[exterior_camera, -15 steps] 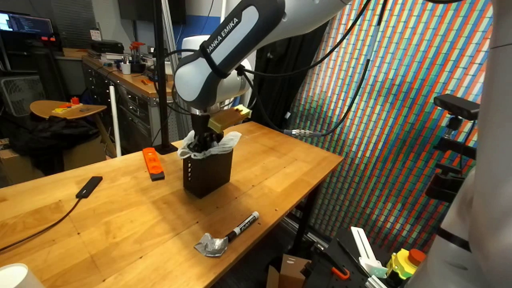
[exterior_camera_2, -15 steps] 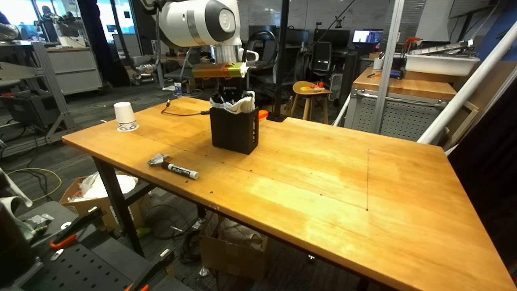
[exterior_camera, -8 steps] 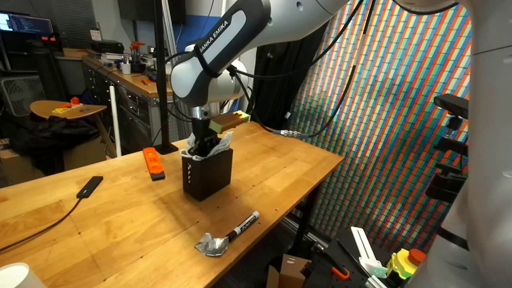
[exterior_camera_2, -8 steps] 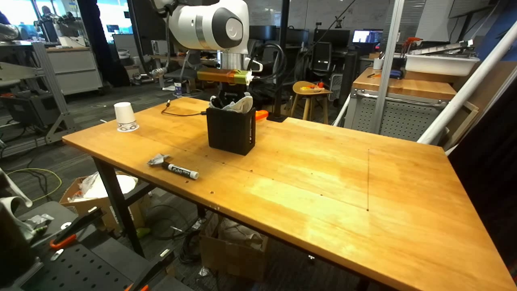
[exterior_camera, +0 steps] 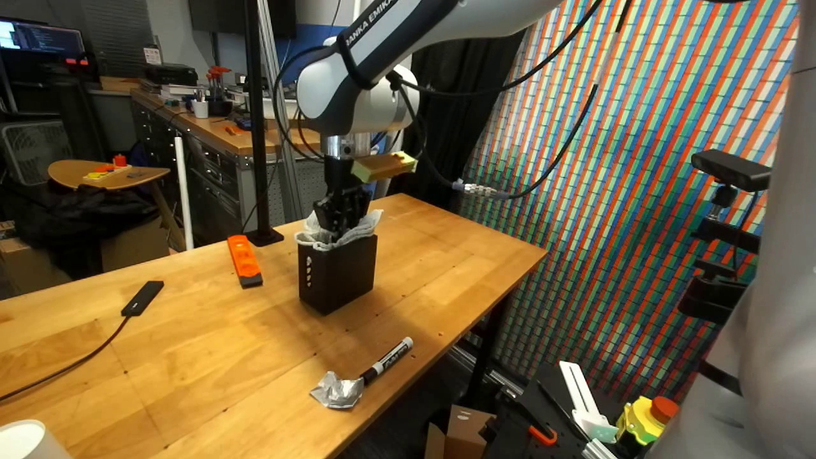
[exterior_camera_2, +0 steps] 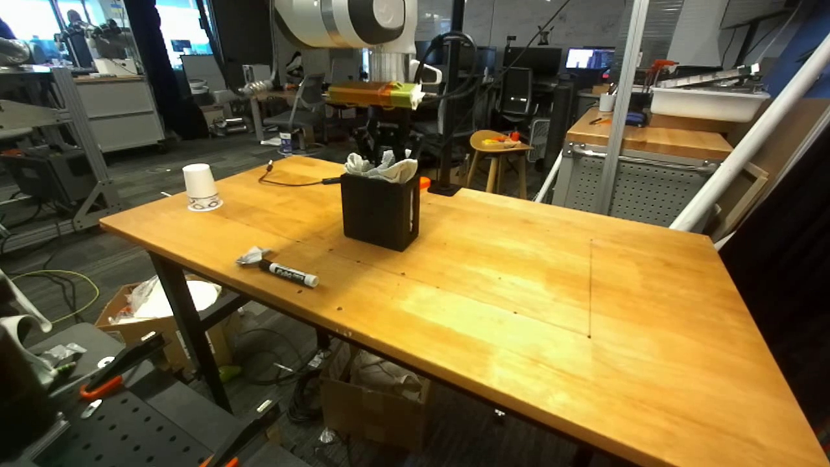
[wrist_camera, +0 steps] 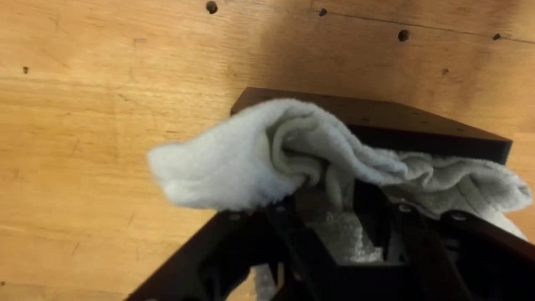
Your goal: Put the cloth in the black box
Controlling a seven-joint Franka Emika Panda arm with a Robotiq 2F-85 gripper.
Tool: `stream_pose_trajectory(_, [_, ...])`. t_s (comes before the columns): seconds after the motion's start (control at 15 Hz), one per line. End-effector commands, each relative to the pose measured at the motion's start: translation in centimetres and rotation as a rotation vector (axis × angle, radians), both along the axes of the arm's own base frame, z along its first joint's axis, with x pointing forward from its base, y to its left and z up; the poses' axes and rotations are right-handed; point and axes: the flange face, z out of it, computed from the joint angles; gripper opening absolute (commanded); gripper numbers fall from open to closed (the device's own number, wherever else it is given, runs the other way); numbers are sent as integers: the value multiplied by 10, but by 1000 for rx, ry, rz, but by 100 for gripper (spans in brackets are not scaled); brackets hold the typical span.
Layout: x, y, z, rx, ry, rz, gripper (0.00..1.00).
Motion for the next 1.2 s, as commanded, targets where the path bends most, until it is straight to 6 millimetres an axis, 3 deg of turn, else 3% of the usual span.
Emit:
stream_pose_trajectory(0.0, [-23, -8, 53, -1, -99, -18, 76])
stream_pose_trajectory(0.07, [-28, -8, 62, 0, -114, -22, 82])
stream_pose_trajectory(0.13, [-32, -8, 68, 0, -125, -24, 55])
stream_pose_trajectory(0.2, [-35, -6, 73, 0, -133, -21, 45])
stream_pose_trajectory(0.27, [-39, -4, 75, -4, -139, -18, 45])
stream_pose_trajectory(0.33, [-42, -2, 77, -11, -142, -15, 39])
stream_pose_trajectory(0.67, [-52, 5, 67, -9, -144, -1, 0])
stream_pose_trajectory(1.13, [-39, 36, 60, -28, -172, 72, 0])
